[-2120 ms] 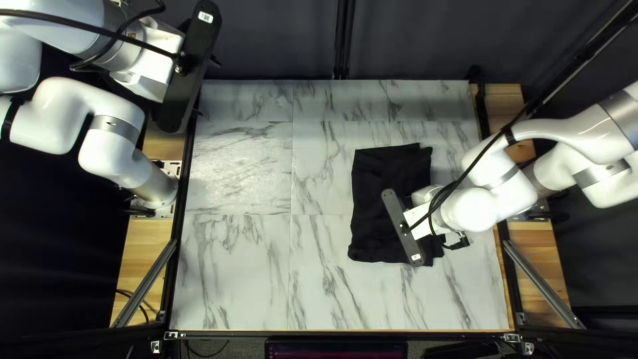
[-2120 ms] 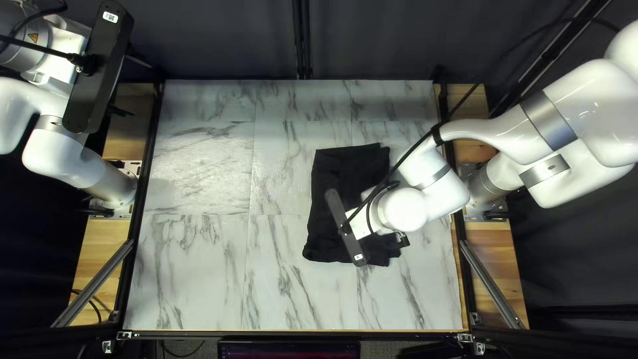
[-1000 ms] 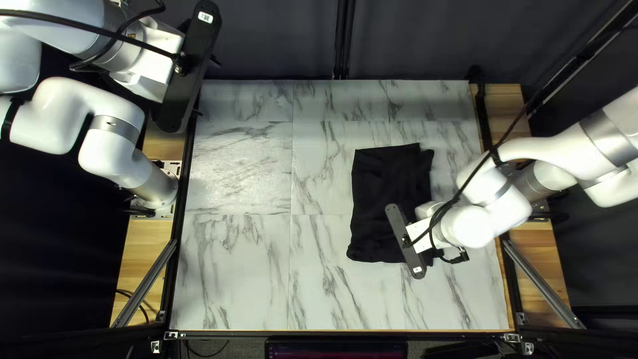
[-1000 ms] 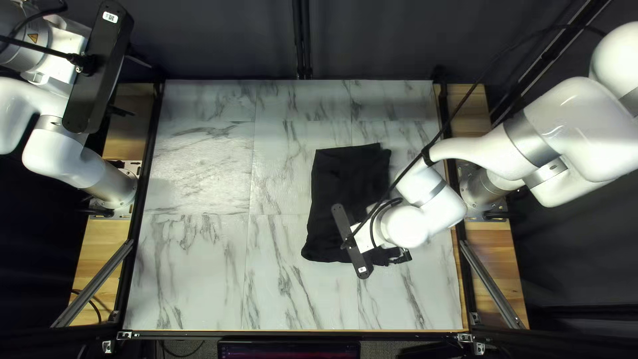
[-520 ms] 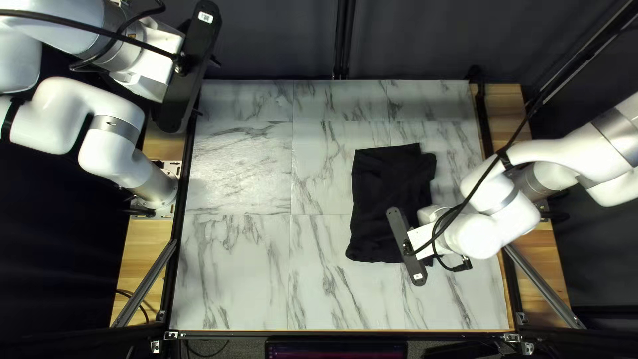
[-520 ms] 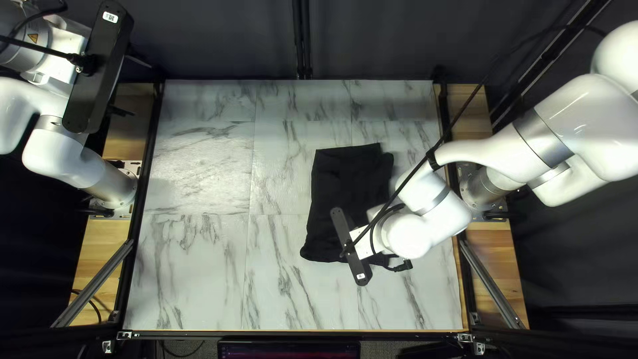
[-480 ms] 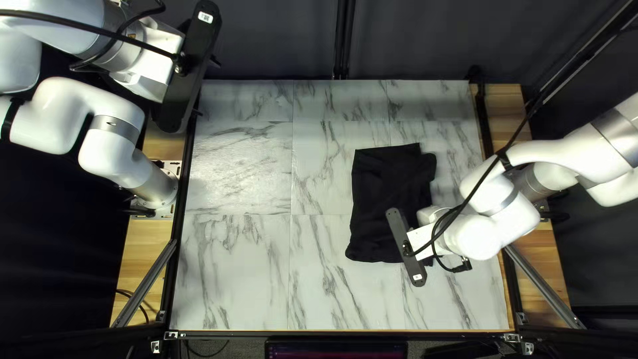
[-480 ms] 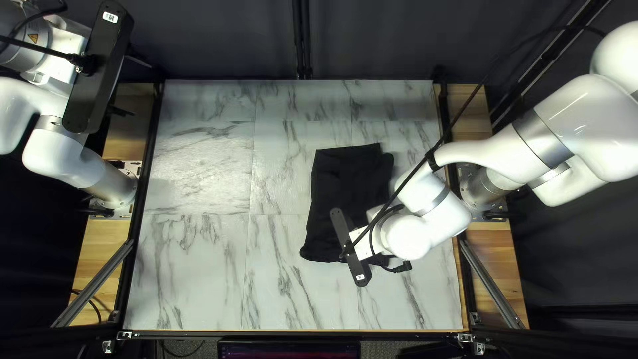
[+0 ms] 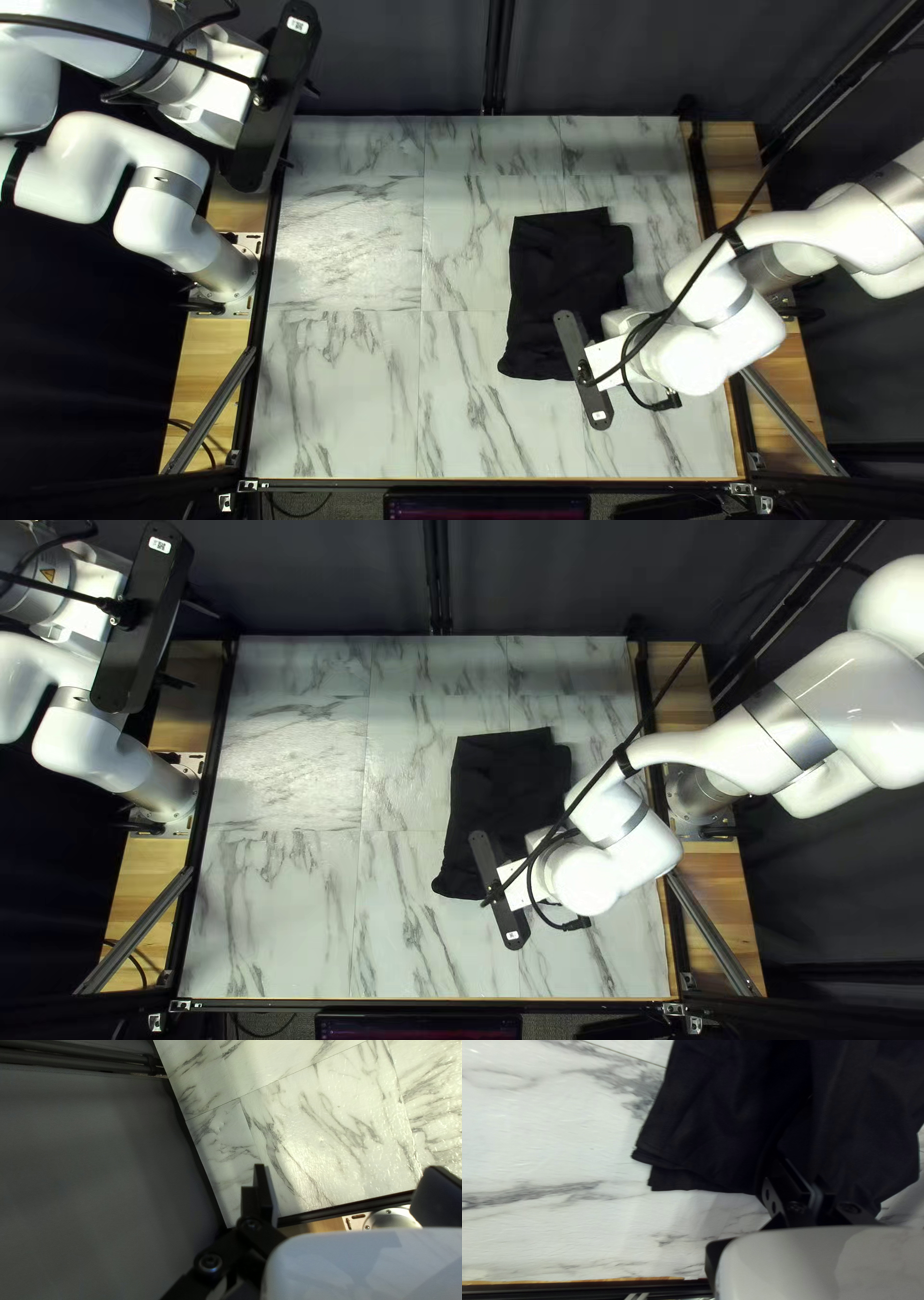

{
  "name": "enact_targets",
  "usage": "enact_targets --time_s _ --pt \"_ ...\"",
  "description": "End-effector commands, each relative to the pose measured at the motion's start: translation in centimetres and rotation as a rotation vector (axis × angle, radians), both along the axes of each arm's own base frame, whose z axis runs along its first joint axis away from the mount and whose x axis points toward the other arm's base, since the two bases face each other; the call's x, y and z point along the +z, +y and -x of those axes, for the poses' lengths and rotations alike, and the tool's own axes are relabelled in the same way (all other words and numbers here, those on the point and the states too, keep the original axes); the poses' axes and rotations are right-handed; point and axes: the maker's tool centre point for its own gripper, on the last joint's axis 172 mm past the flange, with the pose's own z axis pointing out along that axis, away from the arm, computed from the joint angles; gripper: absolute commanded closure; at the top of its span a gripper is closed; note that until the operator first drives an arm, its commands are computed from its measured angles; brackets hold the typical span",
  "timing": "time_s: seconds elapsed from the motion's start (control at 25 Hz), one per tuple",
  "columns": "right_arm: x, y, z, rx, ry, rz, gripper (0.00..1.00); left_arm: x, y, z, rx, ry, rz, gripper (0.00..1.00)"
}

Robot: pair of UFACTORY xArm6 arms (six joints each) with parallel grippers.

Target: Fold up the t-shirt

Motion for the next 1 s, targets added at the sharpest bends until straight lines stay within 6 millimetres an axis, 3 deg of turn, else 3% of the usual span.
enact_targets --time_s 0.04,0.36,0.64,0.68,0.72,0.76,0.8,1.0 --pt "-0.2 1.6 0.6 -0.018 0.009 -0.009 1.00 0.0 0.0 0.0 0.000 0.000 0.000 0.00" --pt "-3.2 5.3 1.9 -0.024 0.034 -0.045 1.00 0.0 0.0 0.0 0.000 0.000 0.000 0.00" --pt "-6.0 7.6 0.8 0.007 0.053 -0.095 1.00 0.0 0.0 0.0 0.000 0.000 0.000 0.00" --pt "-6.2 7.7 0.7 0.010 0.054 -0.099 0.78 0.0 0.0 0.0 0.000 0.000 0.000 0.00" --pt "-6.3 7.8 0.5 0.014 0.055 -0.104 0.38 0.0 0.0 0.0 0.000 0.000 0.000 0.00" --pt "-6.3 7.8 0.2 0.019 0.054 -0.109 0.11 0.0 0.0 0.0 0.000 0.000 0.000 0.00" --pt "-6.1 7.8 0.1 0.020 0.053 -0.110 0.00 0.0 0.0 0.0 0.000 0.000 0.000 0.00" --pt "-3.4 6.6 0.1 0.011 0.031 -0.110 0.00 0.0 0.0 0.0 0.000 0.000 0.000 0.00"
